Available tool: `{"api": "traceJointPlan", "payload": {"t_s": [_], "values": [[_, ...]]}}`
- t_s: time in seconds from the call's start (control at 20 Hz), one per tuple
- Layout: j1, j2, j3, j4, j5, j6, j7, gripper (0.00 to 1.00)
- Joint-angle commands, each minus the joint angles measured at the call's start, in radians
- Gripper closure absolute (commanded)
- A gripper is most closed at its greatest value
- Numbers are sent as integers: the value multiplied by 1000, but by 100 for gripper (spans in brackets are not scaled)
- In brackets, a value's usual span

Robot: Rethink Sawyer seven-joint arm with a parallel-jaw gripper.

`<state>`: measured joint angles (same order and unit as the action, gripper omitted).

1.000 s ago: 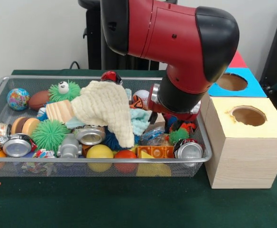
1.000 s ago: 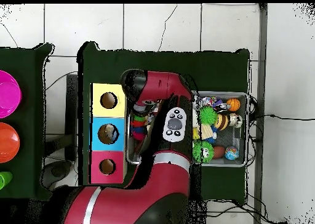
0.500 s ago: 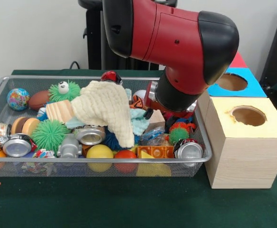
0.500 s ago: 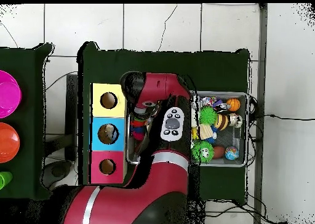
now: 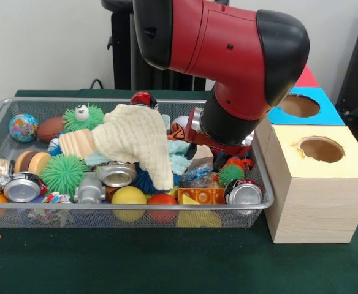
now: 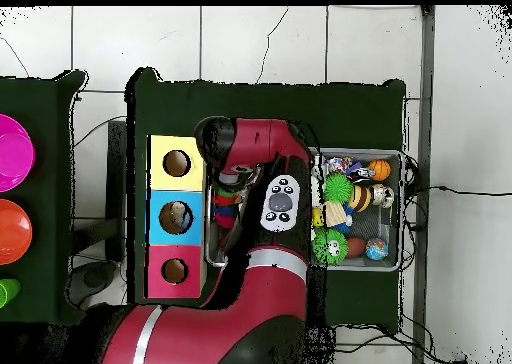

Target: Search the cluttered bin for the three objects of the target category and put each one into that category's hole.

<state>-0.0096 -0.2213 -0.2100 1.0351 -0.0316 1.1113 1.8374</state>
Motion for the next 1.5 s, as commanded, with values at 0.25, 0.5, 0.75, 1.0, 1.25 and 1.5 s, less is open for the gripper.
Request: {"api": "traceJointPlan", "payload": {"t_s": [0.25,0.5,0.75,1.0,1.25,1.5], "values": [[-15,-31,92,141,-14,-196,58,0],[-17,-13,95,130,-12,-206,57,0],[-10,11,70,103,-34,-36,8,0],[-5,22,61,89,-49,35,-9,0],[0,26,55,80,-60,65,-9,0],[4,24,54,87,-66,50,0,0]]}}
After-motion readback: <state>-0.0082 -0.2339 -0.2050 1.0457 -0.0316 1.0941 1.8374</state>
